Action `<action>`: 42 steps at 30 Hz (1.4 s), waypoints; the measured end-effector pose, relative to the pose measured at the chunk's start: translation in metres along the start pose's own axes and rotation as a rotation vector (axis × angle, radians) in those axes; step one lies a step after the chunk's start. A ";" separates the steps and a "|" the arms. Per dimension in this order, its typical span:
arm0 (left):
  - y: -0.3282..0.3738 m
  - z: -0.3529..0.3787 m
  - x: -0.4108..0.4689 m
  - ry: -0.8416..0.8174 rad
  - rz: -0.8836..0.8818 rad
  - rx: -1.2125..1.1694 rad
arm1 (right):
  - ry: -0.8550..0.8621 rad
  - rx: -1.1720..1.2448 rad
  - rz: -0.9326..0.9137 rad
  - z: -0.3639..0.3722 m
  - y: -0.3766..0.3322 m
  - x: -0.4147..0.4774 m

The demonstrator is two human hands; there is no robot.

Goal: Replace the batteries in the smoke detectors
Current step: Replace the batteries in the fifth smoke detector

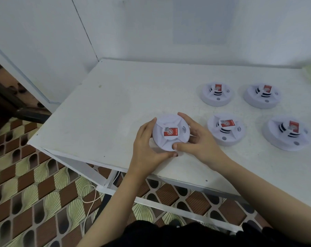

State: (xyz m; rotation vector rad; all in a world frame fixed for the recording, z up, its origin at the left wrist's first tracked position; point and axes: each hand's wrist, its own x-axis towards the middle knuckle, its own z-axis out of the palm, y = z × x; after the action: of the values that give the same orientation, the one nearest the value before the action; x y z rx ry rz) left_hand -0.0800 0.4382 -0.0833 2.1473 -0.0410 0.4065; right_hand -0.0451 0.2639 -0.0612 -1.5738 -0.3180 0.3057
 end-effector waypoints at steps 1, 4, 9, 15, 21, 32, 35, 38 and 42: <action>0.000 0.000 0.000 0.002 0.000 0.000 | 0.002 -0.005 0.000 0.000 0.000 0.000; 0.000 0.000 0.001 -0.007 -0.005 0.007 | 0.004 -0.011 -0.003 0.000 0.002 0.001; 0.003 -0.002 0.002 -0.029 0.000 0.005 | -0.001 -0.008 0.002 0.000 0.005 0.001; 0.003 -0.002 0.002 -0.031 -0.009 -0.003 | 0.005 -0.014 -0.004 0.000 0.008 0.002; 0.002 -0.001 0.002 -0.020 -0.001 0.010 | 0.001 -0.004 0.005 -0.001 0.009 0.002; 0.004 0.000 0.000 -0.009 -0.020 0.000 | 0.007 0.004 0.001 0.000 0.009 0.000; 0.003 0.000 0.000 -0.012 -0.016 0.003 | 0.003 -0.004 -0.005 0.000 0.008 -0.001; 0.002 0.001 0.000 -0.013 -0.019 0.004 | -0.003 0.002 0.002 0.000 0.008 -0.002; 0.002 0.000 0.001 -0.011 -0.015 -0.005 | -0.032 0.012 0.015 -0.002 0.005 -0.002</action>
State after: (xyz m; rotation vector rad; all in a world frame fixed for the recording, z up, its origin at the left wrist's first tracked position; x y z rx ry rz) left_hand -0.0798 0.4371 -0.0816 2.1441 -0.0318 0.3853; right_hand -0.0464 0.2607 -0.0660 -1.5616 -0.3290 0.3445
